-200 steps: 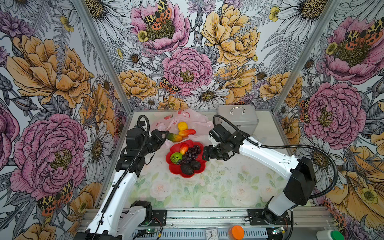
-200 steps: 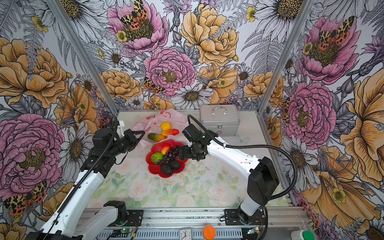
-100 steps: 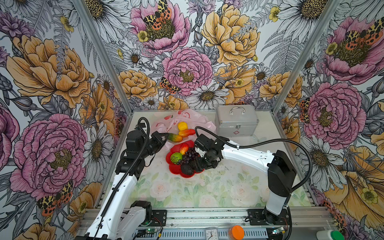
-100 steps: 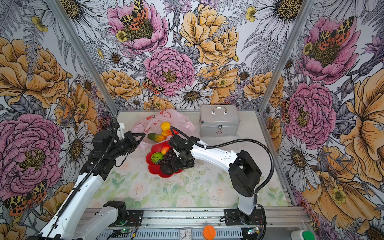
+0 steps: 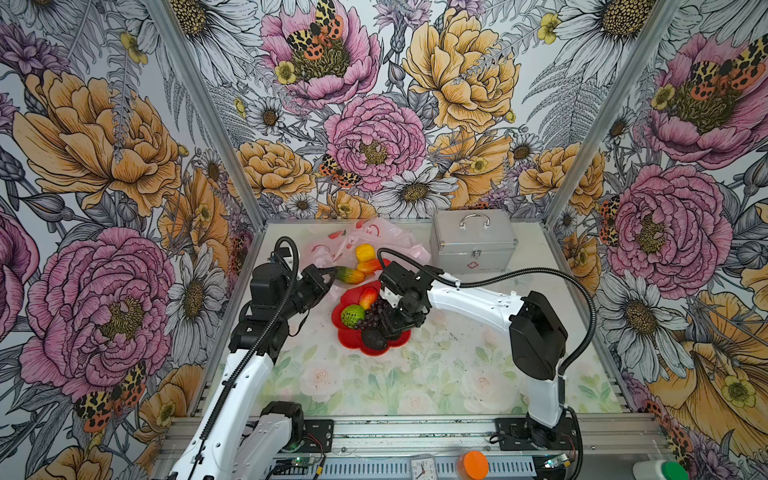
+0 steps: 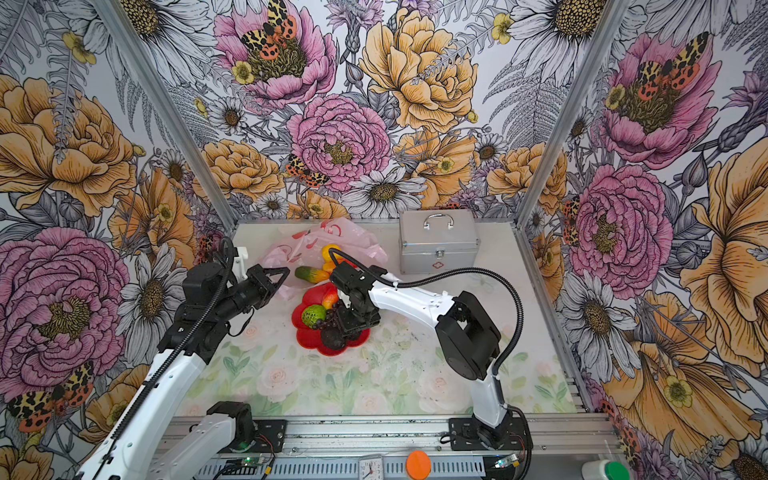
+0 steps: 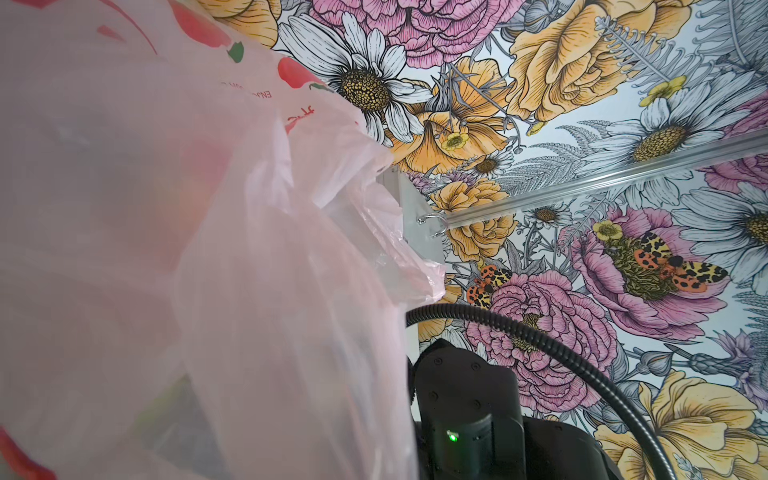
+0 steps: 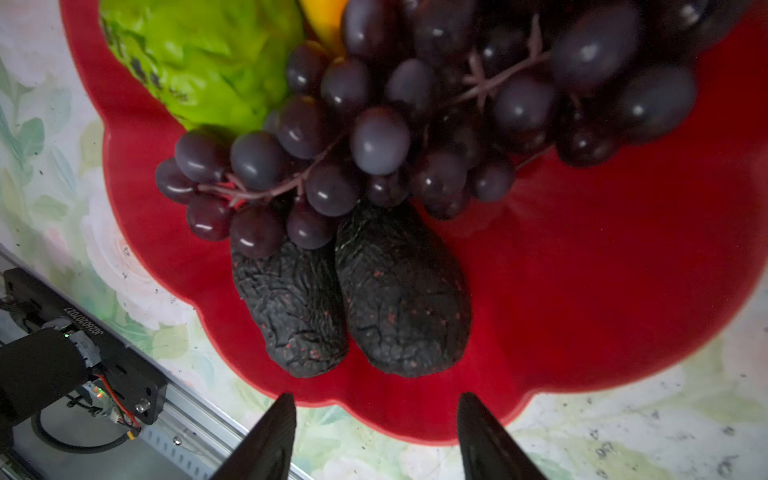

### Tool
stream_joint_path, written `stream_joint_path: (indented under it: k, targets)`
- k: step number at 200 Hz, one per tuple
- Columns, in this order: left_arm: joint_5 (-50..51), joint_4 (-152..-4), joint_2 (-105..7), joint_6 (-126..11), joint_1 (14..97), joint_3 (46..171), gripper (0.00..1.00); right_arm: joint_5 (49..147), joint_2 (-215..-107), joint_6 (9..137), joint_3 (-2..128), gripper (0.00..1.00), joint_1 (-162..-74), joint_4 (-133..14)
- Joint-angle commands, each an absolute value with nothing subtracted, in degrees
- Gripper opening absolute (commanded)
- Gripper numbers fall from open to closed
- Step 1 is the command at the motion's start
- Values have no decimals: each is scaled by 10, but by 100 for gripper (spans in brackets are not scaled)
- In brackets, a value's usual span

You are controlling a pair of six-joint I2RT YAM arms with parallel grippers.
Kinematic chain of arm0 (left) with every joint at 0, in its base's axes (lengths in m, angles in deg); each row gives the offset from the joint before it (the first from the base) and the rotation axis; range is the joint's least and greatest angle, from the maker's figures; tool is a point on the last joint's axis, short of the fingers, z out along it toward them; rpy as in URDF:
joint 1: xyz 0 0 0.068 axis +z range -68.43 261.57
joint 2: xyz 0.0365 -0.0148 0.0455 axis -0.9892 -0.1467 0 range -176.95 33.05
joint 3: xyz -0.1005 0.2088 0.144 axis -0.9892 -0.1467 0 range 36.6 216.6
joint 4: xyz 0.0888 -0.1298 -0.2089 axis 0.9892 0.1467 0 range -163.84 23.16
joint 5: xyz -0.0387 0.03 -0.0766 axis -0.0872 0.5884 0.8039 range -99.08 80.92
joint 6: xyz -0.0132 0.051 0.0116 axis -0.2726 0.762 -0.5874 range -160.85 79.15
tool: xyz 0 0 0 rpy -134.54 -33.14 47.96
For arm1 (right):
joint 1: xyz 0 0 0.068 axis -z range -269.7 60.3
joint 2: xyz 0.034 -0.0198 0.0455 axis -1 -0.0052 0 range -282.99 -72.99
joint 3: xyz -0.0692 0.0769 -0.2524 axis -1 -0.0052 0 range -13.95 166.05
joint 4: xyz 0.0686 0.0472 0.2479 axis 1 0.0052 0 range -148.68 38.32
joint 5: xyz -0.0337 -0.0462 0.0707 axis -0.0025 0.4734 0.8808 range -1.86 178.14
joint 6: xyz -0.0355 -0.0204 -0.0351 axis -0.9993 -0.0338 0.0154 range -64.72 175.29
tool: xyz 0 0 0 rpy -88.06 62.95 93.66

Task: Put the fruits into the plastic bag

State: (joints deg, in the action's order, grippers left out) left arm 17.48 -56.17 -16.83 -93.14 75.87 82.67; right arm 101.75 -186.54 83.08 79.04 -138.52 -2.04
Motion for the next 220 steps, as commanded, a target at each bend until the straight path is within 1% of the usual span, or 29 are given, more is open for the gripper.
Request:
stream_joint_path:
  k: [1, 75, 161, 220]
  targets:
    - [169, -560, -164, -918, 766, 823, 0, 1015, -1884, 805, 814, 66, -1376, -8]
    - [168, -564, -168, -923, 776, 820, 0, 1027, -1918, 786, 824, 70, -1368, -5]
    - [171, -572, -174, -932, 781, 820, 0, 1040, -1968, 773, 866, 70, -1370, -5]
    - [171, -577, -175, -938, 784, 816, 0, 1041, -1989, 771, 872, 70, -1370, -6]
